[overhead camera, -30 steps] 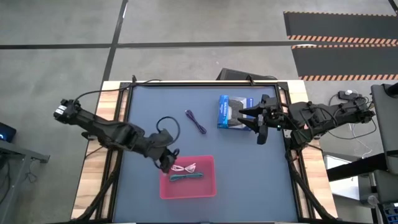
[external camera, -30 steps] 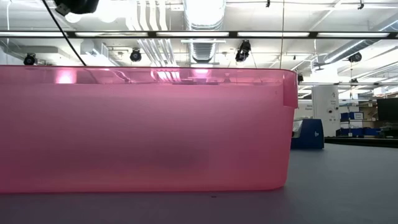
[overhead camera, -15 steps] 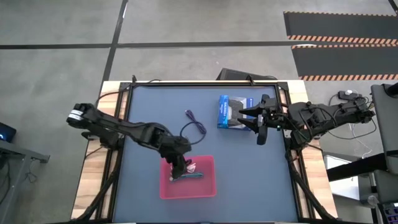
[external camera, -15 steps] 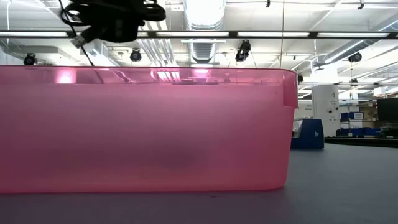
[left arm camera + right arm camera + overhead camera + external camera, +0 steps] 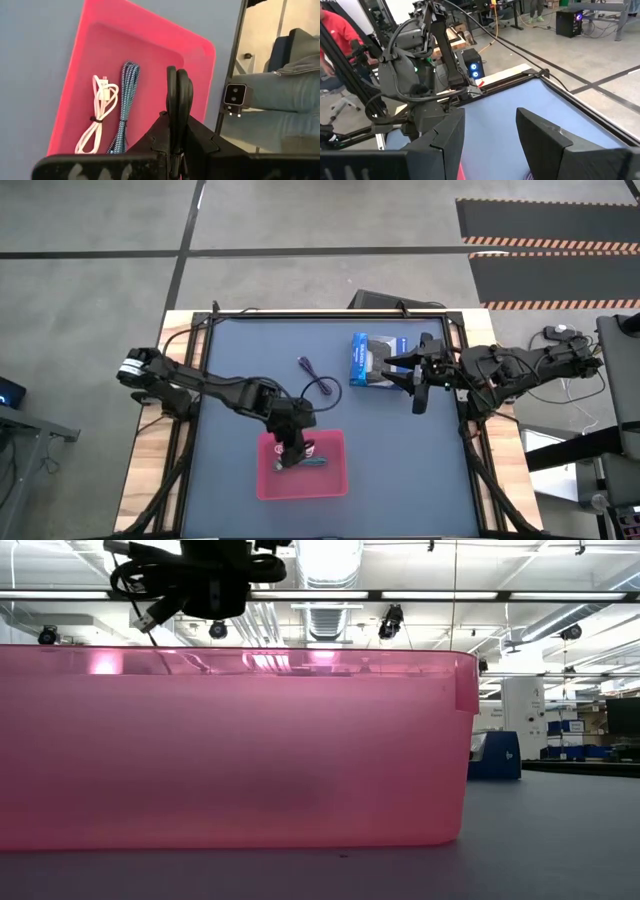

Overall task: Pick and place USB-C Cables
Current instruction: Put the black charger cable into the pink bin

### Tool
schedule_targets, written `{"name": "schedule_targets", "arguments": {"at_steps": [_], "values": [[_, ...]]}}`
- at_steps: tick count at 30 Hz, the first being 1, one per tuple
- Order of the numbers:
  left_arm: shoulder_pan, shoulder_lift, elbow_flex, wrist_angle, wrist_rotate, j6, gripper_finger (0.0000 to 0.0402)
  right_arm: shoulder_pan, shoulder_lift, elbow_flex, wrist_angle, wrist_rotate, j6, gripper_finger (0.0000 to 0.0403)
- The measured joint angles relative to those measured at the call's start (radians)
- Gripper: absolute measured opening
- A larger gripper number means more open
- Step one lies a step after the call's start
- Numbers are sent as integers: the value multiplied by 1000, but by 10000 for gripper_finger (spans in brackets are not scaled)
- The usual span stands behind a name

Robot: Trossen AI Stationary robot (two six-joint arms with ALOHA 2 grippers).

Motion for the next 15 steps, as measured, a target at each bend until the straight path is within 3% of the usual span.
{"name": "schedule_targets", "arguments": {"at_steps": [15], "values": [[13,93,-15,3,2,225,13,0,0,-2,-9,7,74,169]]}}
